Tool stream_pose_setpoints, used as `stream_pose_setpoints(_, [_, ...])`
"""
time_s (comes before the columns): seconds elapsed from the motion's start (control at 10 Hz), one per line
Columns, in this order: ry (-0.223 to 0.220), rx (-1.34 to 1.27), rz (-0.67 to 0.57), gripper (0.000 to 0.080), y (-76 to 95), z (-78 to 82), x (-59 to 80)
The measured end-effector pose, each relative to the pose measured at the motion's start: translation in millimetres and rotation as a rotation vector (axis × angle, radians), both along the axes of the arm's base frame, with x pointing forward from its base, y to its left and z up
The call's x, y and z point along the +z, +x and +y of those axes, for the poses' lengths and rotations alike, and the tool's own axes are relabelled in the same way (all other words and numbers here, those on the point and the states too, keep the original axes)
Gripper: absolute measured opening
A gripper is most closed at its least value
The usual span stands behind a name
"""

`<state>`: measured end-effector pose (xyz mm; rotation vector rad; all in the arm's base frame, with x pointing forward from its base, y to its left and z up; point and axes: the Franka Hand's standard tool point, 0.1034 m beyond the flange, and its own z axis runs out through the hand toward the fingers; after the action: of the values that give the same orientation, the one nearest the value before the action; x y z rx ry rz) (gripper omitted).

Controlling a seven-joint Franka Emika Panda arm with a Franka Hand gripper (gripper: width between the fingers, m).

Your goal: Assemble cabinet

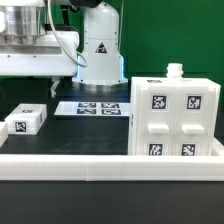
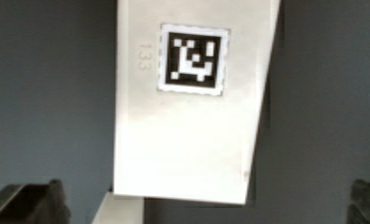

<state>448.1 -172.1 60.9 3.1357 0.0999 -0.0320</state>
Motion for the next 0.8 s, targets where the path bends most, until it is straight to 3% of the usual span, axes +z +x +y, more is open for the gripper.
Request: stream_pose_setpoints(0.8, [-0.011,0.011,0.045,0.0797,-22.6,-4.1,-36.8])
